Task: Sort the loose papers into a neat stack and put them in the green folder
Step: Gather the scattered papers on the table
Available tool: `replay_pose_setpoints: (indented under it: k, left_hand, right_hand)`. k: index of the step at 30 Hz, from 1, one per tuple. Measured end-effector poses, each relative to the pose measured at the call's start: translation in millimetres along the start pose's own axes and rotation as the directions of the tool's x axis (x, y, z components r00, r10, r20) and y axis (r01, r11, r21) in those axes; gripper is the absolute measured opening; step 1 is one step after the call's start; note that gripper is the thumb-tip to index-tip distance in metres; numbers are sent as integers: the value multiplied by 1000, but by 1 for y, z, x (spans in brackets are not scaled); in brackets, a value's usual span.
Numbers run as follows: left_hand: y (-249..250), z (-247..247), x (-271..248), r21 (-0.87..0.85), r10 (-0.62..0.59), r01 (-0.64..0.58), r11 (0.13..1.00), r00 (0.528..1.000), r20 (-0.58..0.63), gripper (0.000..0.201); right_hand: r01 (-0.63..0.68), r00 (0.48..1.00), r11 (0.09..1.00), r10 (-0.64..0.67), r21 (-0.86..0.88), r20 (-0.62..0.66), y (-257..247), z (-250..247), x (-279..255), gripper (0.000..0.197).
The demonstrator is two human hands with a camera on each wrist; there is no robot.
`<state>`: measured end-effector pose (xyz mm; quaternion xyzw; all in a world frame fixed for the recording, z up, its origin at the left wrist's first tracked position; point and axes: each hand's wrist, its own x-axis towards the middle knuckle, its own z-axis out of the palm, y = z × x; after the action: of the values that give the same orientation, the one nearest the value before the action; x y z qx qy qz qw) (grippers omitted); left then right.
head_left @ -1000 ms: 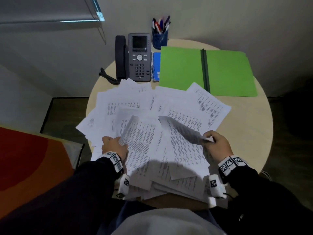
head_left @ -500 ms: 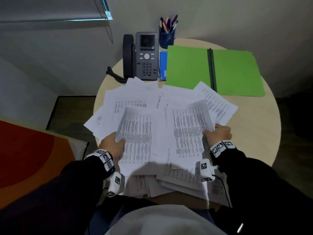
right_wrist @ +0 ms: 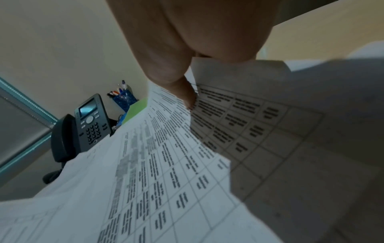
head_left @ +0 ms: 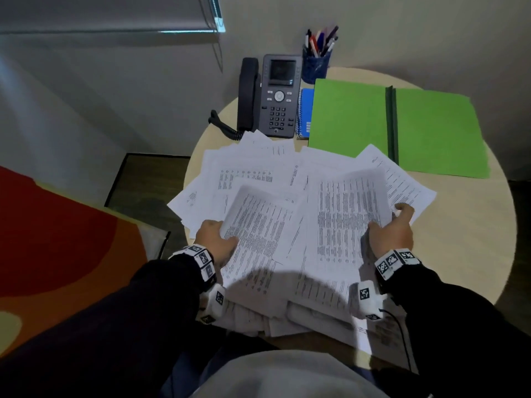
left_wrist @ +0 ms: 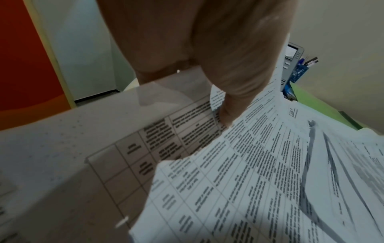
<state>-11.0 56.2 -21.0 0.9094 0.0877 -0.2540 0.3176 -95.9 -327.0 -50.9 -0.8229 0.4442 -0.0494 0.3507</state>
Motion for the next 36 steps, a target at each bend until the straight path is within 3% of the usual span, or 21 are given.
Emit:
replay_pose_setpoints:
  k: [2, 5, 11, 14, 17, 19, 21, 23, 28, 31, 34, 35, 36]
  left_hand:
    - [6, 1, 3, 40, 4, -4, 999, 1000, -7, 24]
    - [14, 6, 4, 13, -15, 15, 1000, 1000, -23, 27]
    - [16, 5, 6, -11, 1, -1, 1000, 999, -54, 11]
    - [12, -6, 13, -69, -33, 24, 997, 991, -129, 24]
    - [6, -22, 21, -225, -122, 94, 970, 986, -115, 59]
    - [3, -27, 21, -250, -173, 147, 957, 981, -86, 67]
    - [-1, -27, 20, -243, -193, 178, 954, 980, -41, 36]
    - [-3, -24, 14, -257, -165, 161, 953, 986, 6, 13]
    - [-3, -17, 4, -199, -102, 105, 974, 994, 24, 11]
    - [-1, -13, 2, -187, -75, 83, 979, 996, 48, 8]
    - [2, -12, -2, -195, -81, 91, 977, 995, 61, 10]
    - [1, -12, -1, -204, -87, 97, 974, 994, 60, 13]
    - [1, -13, -1, -208, -95, 103, 973, 994, 47, 17]
  right_hand:
    - [4, 1000, 998, -3, 63, -16, -2, -3, 0, 46]
    - [68, 997, 992, -70, 104, 17, 0, -6, 3, 12]
    - [38, 988, 964, -75, 263, 134, -13, -19, 5, 8]
    - [2, 982, 920, -76, 392, 174, -21, -32, 12, 20]
    - [-211, 952, 763, 19, 611, 305, -27, -46, 20, 60]
    - [-259, 910, 859, 63, 442, 410, -25, -46, 26, 76]
    - [-212, 881, 951, 86, 226, 466, -15, -37, 31, 69]
    - [-185, 887, 971, 99, 151, 451, -10, -26, 28, 57]
    - [-254, 881, 958, 173, 132, 440, -20, -16, 18, 56]
    - [-253, 869, 964, 190, 80, 458, -35, -15, 10, 37]
    - [-282, 847, 958, 227, 44, 481, -43, -10, 10, 71]
    - [-286, 846, 956, 219, 67, 487, -47, -13, 10, 60]
    - [-276, 842, 959, 210, 62, 497, -43, -15, 15, 33]
